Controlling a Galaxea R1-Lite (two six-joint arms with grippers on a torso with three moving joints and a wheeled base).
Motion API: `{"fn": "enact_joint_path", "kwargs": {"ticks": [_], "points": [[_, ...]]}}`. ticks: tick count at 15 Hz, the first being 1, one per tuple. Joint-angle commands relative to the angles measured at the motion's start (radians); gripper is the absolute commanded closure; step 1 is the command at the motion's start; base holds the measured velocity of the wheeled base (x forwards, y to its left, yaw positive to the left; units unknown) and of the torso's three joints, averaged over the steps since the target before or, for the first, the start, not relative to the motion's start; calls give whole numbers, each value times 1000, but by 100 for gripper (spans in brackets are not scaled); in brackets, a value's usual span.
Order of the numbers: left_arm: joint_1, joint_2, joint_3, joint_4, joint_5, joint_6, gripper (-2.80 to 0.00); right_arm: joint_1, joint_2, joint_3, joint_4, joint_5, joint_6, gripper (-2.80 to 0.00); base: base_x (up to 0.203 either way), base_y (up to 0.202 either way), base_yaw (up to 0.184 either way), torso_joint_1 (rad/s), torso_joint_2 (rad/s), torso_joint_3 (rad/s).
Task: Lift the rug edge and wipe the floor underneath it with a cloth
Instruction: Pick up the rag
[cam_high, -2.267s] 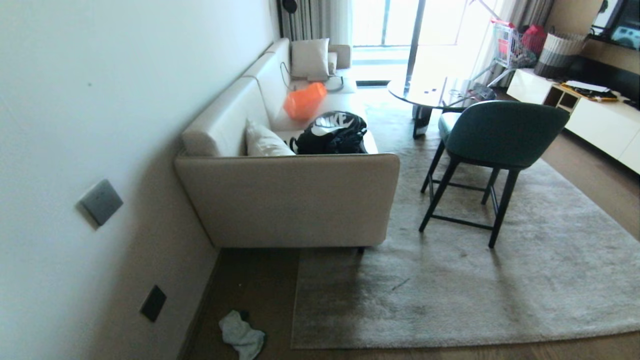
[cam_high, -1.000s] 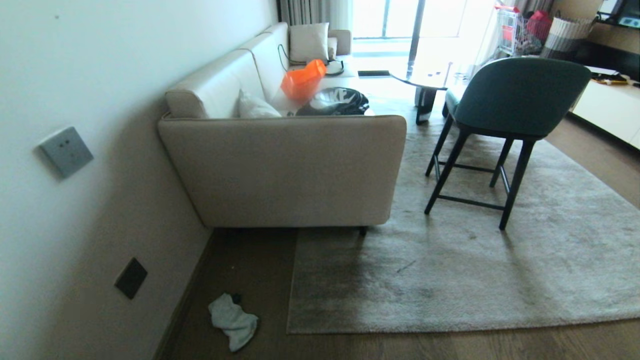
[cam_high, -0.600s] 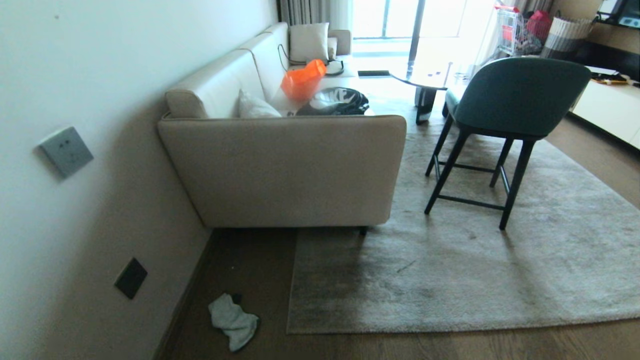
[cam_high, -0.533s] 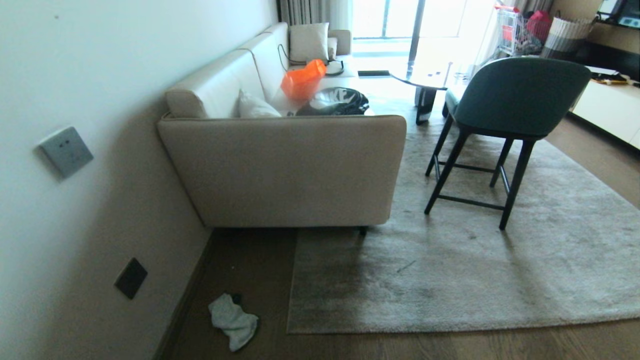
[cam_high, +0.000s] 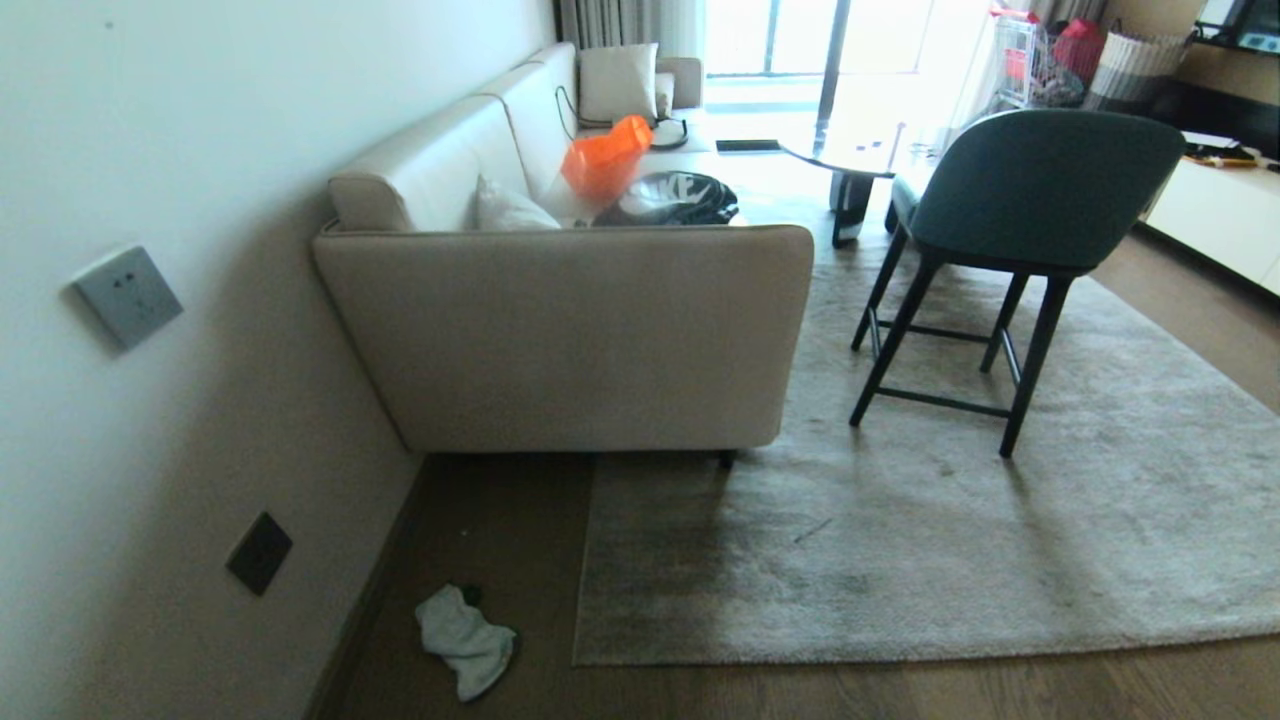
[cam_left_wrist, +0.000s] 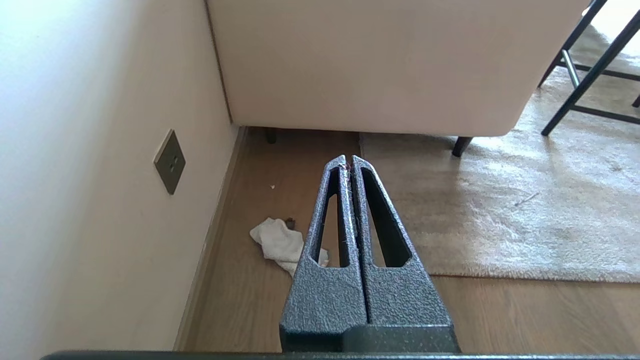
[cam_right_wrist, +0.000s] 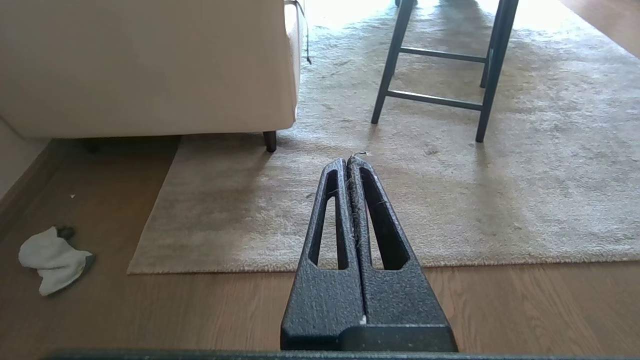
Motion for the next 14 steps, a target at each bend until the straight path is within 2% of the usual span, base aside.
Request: {"fn": "enact_joint_path", "kwargs": {"ticks": [1,14], "points": [[0,0,0,-1,0,1,0,0,0,0,-1,0,0,0,0,0,0,0,0,0],[0,0,0,-1,0,1,0,0,0,0,-1,0,-1,0,0,0,0,0,0,0]]}}
